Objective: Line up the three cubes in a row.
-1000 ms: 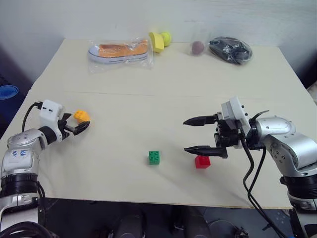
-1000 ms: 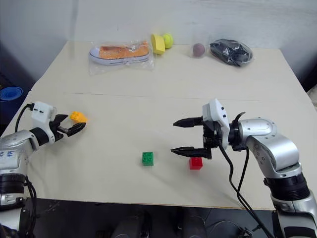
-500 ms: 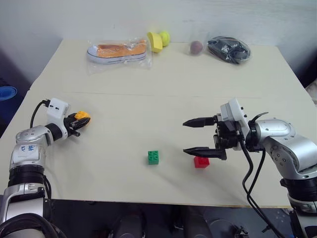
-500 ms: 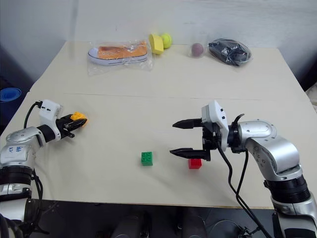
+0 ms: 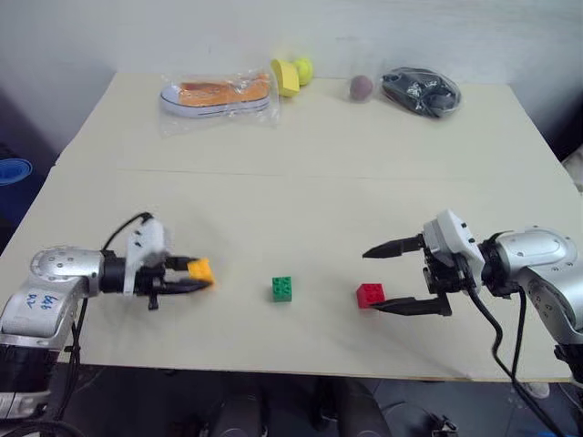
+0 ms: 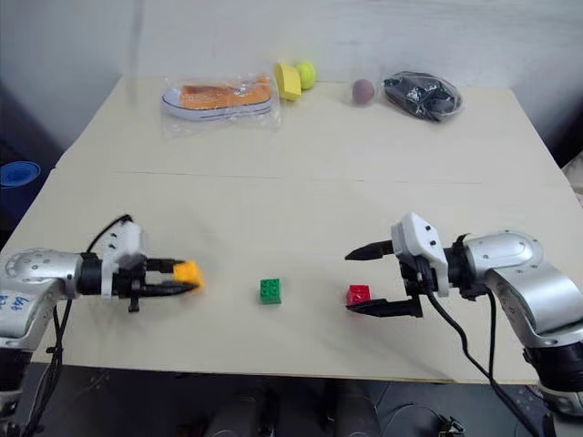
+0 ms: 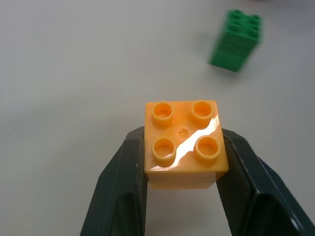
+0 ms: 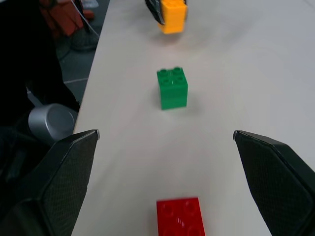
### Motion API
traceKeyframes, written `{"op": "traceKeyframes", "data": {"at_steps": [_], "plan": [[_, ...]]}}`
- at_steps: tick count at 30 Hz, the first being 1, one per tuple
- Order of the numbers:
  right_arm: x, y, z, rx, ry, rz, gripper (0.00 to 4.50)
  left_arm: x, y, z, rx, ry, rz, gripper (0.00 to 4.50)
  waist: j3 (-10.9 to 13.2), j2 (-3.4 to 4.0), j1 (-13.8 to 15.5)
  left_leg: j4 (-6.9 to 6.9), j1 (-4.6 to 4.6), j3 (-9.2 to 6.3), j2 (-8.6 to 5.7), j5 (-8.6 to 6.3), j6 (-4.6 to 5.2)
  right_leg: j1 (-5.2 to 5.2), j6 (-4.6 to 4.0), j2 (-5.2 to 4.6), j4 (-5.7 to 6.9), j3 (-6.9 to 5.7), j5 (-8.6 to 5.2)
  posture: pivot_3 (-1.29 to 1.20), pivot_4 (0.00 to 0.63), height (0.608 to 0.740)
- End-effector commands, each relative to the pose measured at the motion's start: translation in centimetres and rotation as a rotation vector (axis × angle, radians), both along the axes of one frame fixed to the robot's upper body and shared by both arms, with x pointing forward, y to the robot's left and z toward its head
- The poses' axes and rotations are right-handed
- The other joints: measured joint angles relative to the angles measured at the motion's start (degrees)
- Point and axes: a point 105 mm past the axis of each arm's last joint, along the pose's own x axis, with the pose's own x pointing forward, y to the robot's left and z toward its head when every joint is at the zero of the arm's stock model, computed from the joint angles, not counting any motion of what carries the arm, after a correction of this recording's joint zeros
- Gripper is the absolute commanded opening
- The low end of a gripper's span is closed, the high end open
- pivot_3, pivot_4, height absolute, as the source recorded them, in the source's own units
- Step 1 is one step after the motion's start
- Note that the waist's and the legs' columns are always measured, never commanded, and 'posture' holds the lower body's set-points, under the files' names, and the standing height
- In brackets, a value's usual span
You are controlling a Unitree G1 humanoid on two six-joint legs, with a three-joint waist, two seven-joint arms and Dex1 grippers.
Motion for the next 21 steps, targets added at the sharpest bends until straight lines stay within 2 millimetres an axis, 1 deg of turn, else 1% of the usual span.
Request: {"op": "traceKeyframes", "data": {"at_steps": [1, 5, 7, 11, 15, 21], "plan": [[-0.2, -0.9, 0.4, -0.024, -0.053, -0.014, 4.5, -0.1, -1.2, -0.4, 0.052, -0.038, -0.1, 1.51, 0.0, 0.01, 0.1, 0.0, -0.01, 0.0, 0.01, 0.0, 0.0, 0.0, 0.0, 0.0, 0.0, 0.0, 0.0, 0.0, 0.15, 0.74], [-0.7, -1.3, 0.0, -0.02, -0.044, -0.04, 4.5, 1.2, -1.6, -1.0, 0.068, -0.071, -0.133, 1.51, 0.0, 0.01, 0.2, 0.0, -0.04, -0.01, 0.02, 0.01, 0.0, -0.03, -0.01, 0.01, 0.03, -0.02, 0.0, 0.0, 0.15, 0.74], [-0.8, -1.5, -0.1, -0.021, -0.04, -0.047, 4.5, 1.5, -1.6, -1.1, 0.073, -0.08, -0.152, 1.51, 0.0, 0.01, 0.2, 0.0, -0.07, -0.01, 0.01, 0.01, 0.01, -0.02, -0.01, 0.02, 0.1, -0.04, 0.0, 0.0, 0.15, 0.74], [-1.1, -2.3, -0.5, -0.04, -0.035, -0.081, 4.5, 2.6, -0.9, -1.1, 0.091, -0.109, -0.155, 1.51, 0.0, 0.01, 0.1, 0.0, -0.1, 0.0, 0.01, 0.0, 0.04, -0.02, -0.01, 0.04, 0.11, -0.06, 0.0, 0.0, 0.15, 0.74], [-1.3, -3.0, -0.6, -0.044, -0.031, -0.115, 4.5, 2.6, 0.2, -0.9, 0.117, -0.117, -0.172, 1.51, 0.0, 0.01, 0.0, 0.0, -0.08, 0.0, 0.04, 0.0, 0.04, -0.02, -0.01, 0.08, 0.11, -0.06, 0.0, 0.0, 0.15, 0.74], [-1.1, -3.3, -0.6, -0.036, -0.038, -0.143, 4.5, 2.4, -0.4, -1.6, 0.11, -0.107, -0.199, 1.51, 0.0, 0.01, 0.1, 0.0, -0.07, 0.0, 0.03, 0.0, 0.04, -0.02, -0.01, 0.06, 0.12, -0.05, 0.0, 0.0, 0.15, 0.74]]}}
